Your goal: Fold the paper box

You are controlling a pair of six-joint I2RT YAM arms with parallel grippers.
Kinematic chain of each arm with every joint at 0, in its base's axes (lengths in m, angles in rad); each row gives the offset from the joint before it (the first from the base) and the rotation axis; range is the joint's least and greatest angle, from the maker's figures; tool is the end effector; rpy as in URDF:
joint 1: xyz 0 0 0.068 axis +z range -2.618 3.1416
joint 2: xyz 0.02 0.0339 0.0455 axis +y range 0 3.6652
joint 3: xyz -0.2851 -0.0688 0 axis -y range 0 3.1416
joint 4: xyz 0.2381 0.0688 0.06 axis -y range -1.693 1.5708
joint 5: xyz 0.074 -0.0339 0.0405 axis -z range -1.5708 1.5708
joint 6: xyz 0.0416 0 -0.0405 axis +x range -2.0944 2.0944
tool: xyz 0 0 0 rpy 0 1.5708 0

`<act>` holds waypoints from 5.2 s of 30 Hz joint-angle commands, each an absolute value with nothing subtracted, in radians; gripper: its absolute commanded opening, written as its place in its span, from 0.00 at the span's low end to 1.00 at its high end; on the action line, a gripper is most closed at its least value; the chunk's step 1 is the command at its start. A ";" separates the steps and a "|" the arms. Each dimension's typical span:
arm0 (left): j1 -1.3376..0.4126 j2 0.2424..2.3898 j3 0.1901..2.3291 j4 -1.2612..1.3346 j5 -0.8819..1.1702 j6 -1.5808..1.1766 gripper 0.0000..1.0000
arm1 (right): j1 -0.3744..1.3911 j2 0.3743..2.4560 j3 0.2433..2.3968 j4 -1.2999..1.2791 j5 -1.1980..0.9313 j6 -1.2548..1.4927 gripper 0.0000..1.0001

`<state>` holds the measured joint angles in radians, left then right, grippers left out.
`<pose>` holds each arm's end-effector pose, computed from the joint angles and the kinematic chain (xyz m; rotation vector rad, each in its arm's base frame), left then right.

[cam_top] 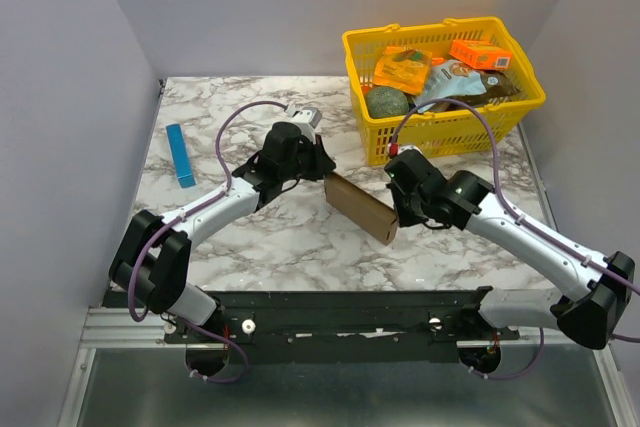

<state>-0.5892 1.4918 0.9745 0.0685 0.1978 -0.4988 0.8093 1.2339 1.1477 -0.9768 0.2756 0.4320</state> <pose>0.2761 -0.1944 0.2823 0.2280 2.1138 -0.8702 0.1625 0.1540 0.3222 -0.3913 2.5428 0.0980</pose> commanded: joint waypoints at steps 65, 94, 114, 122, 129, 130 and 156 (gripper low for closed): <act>-0.676 1.528 0.904 -0.092 0.121 -0.466 0.17 | 0.488 1.137 0.882 -0.333 -0.052 0.742 0.01; -0.678 1.569 0.966 -0.138 0.074 -0.417 0.13 | 0.468 1.114 0.876 -0.483 0.137 0.437 0.25; -0.678 1.577 0.966 -0.138 0.083 -0.422 0.13 | 0.469 1.157 0.874 -0.491 0.264 0.373 0.24; -0.678 1.580 0.966 -0.138 0.083 -0.419 0.12 | 0.468 1.120 0.861 -0.460 0.276 0.345 0.14; -0.678 1.588 0.965 -0.138 0.081 -0.417 0.13 | 0.469 1.115 0.910 -0.482 0.221 0.359 0.01; -0.677 1.594 0.965 -0.138 0.081 -0.417 0.12 | 0.469 1.123 0.919 -0.497 0.213 0.373 0.01; -0.739 1.612 0.979 -0.178 -0.037 -0.356 0.12 | 0.466 1.308 1.132 -0.703 0.049 0.426 0.01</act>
